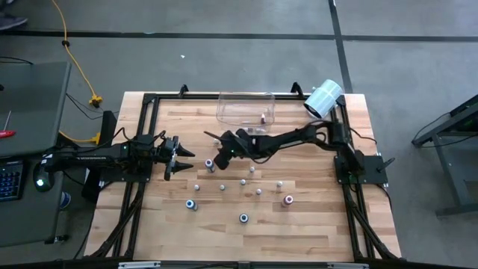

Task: Pick & Place food coloring
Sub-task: Put the small green food coloring into the transparent container

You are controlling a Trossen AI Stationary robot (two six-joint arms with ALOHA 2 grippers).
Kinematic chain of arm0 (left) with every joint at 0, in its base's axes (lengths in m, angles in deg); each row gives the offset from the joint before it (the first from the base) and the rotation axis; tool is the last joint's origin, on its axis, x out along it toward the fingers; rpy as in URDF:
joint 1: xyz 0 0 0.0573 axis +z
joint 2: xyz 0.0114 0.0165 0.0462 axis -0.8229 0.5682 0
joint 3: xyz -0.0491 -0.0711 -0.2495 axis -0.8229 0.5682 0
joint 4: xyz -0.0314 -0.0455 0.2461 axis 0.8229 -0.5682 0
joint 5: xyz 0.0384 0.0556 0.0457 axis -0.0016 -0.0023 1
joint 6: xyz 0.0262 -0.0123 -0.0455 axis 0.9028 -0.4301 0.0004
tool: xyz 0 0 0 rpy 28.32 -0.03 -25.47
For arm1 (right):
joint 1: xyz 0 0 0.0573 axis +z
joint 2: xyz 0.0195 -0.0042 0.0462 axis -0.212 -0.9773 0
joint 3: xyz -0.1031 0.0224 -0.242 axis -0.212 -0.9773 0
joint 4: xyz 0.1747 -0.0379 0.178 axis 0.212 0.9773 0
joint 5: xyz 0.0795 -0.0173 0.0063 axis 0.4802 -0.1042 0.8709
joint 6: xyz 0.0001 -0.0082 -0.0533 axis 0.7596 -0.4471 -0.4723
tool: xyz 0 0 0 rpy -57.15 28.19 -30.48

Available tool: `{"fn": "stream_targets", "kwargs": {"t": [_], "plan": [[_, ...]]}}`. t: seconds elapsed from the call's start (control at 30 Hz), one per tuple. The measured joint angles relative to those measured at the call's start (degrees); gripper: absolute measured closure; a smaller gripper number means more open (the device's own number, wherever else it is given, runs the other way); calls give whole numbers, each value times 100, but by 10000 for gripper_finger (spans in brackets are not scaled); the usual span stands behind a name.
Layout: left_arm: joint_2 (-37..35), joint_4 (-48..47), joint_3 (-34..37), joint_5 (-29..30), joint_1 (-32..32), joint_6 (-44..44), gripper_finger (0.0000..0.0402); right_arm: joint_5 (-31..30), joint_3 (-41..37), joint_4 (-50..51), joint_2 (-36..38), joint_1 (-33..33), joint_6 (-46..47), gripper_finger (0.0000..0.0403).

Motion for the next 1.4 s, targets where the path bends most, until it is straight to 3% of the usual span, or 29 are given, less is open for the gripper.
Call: {"fn": "stream_targets", "kwargs": {"t": [0.4,0.8,1.4], "plan": [[0,-1,0,0,2,0,167,-604,0,-1256,-536,105,-1499,279],[0,1,0,0,2,0,167,-1085,-269,-1747,-565,98,-1138,279],[0,-1,0,0,2,-2,167,-933,-280,-1959,-565,-64,-1101,279]]}}
